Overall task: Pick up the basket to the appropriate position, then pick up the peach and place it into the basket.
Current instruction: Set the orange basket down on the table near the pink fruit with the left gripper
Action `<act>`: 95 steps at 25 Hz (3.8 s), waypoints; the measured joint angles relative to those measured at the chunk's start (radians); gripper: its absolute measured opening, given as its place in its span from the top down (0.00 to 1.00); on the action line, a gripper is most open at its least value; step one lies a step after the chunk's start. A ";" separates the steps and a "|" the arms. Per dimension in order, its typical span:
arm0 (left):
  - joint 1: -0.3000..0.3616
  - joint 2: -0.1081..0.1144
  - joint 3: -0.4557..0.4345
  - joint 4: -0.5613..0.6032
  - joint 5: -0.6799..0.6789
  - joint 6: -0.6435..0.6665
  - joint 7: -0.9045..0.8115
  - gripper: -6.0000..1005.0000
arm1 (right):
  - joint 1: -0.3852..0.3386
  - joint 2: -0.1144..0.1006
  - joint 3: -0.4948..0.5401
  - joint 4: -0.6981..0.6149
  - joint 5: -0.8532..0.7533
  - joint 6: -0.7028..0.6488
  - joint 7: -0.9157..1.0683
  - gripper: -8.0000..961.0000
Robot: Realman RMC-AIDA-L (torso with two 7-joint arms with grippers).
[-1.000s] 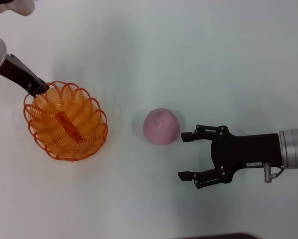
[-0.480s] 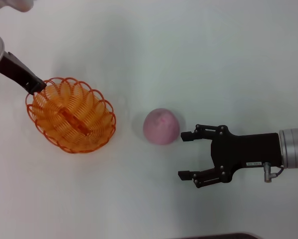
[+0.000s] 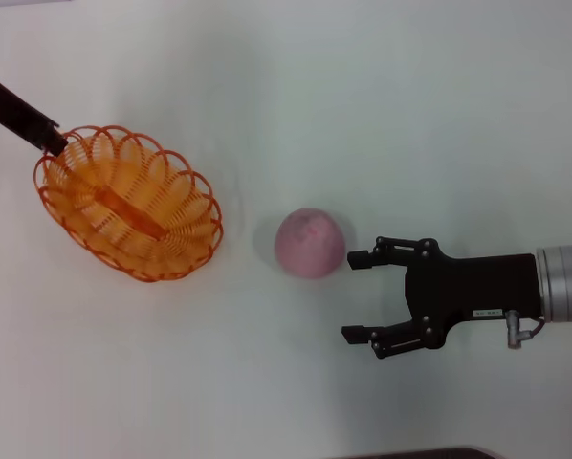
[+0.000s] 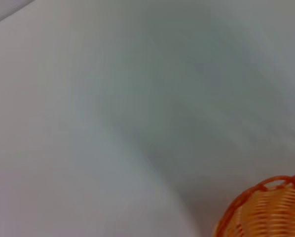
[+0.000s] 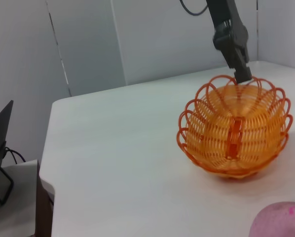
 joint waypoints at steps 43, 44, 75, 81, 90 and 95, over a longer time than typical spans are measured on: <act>0.216 0.028 -0.573 -0.183 -0.313 0.154 -0.075 0.98 | 0.003 0.000 -0.002 0.002 0.000 0.013 -0.005 0.01; 0.225 0.021 -0.571 -0.182 -0.319 0.147 -0.075 0.98 | 0.003 0.000 -0.002 0.001 0.000 0.016 -0.004 0.01; 0.314 -0.053 -0.516 -0.161 -0.345 -0.007 -0.056 0.98 | 0.011 0.002 -0.007 0.034 -0.006 0.052 -0.012 0.01; 0.318 -0.053 -0.499 -0.161 -0.345 -0.026 -0.061 0.98 | 0.011 0.002 -0.007 0.035 -0.006 0.054 -0.012 0.01; 0.318 -0.054 -0.490 -0.164 -0.345 -0.032 -0.063 0.97 | 0.012 0.002 -0.007 0.042 -0.006 0.057 -0.014 0.01; 0.318 -0.056 -0.453 -0.164 -0.345 -0.037 -0.074 0.95 | 0.012 0.002 -0.007 0.042 -0.006 0.057 -0.014 0.01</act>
